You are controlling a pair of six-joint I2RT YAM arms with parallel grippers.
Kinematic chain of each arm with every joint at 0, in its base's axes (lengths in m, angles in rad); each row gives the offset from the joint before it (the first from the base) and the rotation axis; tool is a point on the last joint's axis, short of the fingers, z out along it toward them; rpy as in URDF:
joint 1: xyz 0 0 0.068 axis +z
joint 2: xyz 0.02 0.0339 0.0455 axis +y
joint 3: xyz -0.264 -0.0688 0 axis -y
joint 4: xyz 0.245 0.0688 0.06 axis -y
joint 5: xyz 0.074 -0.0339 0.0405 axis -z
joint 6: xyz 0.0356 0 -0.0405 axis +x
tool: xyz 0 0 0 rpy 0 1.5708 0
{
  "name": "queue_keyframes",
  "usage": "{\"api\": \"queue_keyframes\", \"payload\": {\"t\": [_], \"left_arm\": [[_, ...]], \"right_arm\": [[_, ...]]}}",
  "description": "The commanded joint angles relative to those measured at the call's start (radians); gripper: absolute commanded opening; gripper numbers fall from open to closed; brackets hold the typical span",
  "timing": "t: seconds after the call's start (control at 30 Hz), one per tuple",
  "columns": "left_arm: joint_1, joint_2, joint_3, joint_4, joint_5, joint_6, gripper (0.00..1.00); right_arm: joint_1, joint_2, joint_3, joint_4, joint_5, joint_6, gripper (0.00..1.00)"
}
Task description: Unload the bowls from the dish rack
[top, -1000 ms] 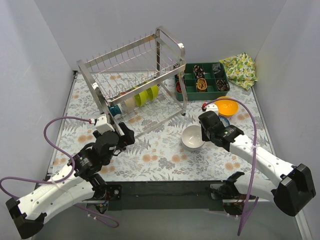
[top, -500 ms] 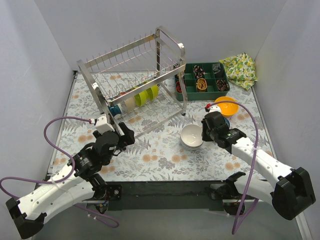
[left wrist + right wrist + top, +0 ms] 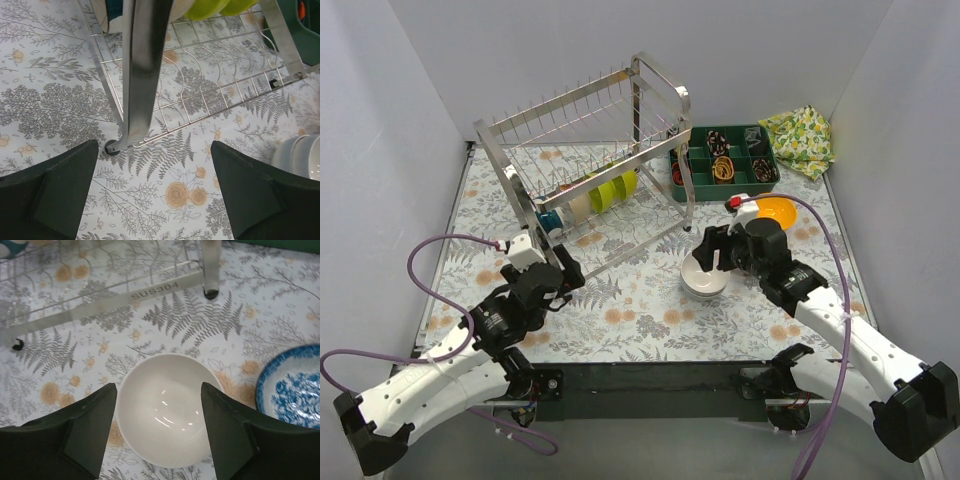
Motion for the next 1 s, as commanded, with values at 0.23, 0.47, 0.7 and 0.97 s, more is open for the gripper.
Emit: {"api": "queue_keyframes", "payload": {"t": [0.23,0.47,0.7,0.97], "left_arm": [[0.006,0.150,0.059,-0.042,-0.152,-0.034,0.89],[0.006,0.211,0.065,0.002,-0.178,-0.028,0.78],[0.006,0.279,0.061,0.024,-0.207,-0.066,0.62],[0.006,0.276,0.051,0.025,-0.215,-0.074,0.26]], "right_arm": [[0.023,0.187,-0.018,0.568,-0.227,-0.087,0.95],[0.043,0.442,0.063,0.833,-0.249,-0.119,0.98],[0.065,0.684,0.182,1.005,-0.177,-0.135,0.98],[0.080,0.927,0.368,1.102,-0.086,-0.138,0.98]]}}
